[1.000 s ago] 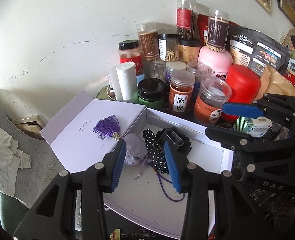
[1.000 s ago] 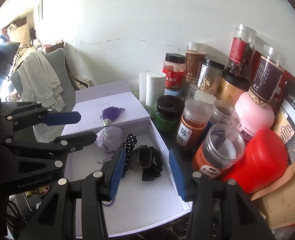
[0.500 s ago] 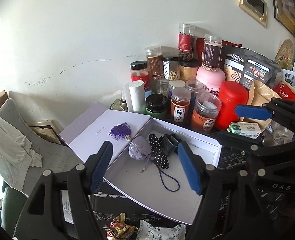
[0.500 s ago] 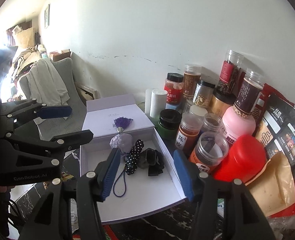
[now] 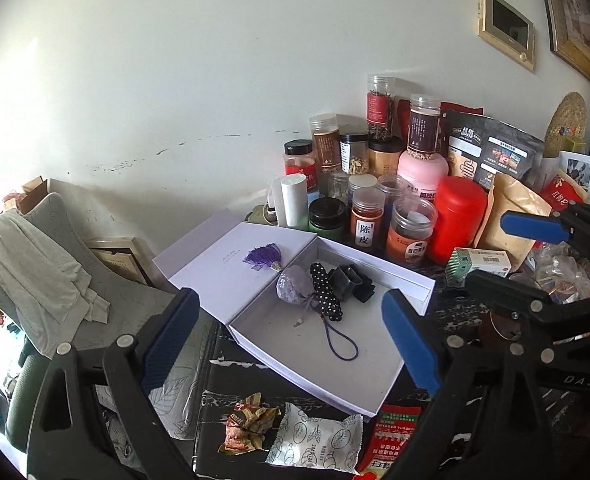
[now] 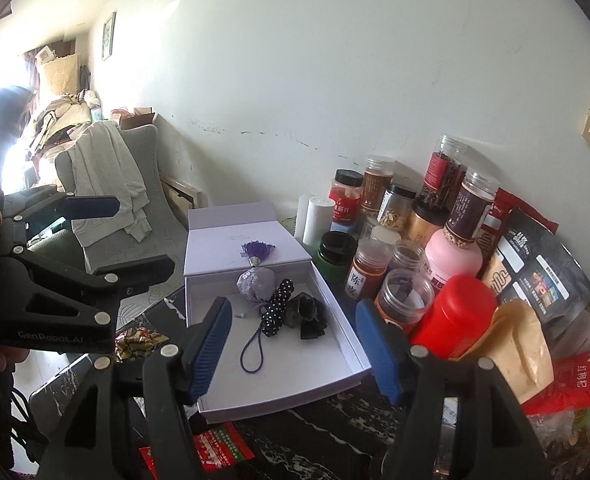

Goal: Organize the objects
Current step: 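Lift both open grippers out of the white box and back away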

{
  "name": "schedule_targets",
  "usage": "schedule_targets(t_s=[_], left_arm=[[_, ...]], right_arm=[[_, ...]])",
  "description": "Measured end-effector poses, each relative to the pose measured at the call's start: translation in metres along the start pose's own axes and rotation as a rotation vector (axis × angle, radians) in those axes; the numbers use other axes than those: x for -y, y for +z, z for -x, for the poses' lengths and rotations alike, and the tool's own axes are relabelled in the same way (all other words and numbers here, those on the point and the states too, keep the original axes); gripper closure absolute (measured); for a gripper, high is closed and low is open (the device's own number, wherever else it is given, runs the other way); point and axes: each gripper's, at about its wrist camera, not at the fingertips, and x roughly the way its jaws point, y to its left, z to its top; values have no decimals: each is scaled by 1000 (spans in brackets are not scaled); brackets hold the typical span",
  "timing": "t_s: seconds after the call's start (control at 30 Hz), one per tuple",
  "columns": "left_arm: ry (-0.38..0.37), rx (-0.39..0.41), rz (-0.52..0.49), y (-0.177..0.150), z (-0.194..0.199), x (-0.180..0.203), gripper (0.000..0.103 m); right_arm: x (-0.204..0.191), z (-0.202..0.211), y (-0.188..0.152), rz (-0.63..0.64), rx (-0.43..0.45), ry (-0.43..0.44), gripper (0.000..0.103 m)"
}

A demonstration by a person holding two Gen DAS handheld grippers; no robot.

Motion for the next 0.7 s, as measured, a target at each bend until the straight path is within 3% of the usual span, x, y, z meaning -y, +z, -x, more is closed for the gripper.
schedule_targets(t_s=[0.7], left_arm=[[64, -3, 8, -68, 80, 17, 6]], right_arm=[[-28, 60, -54, 23, 1, 18, 37]])
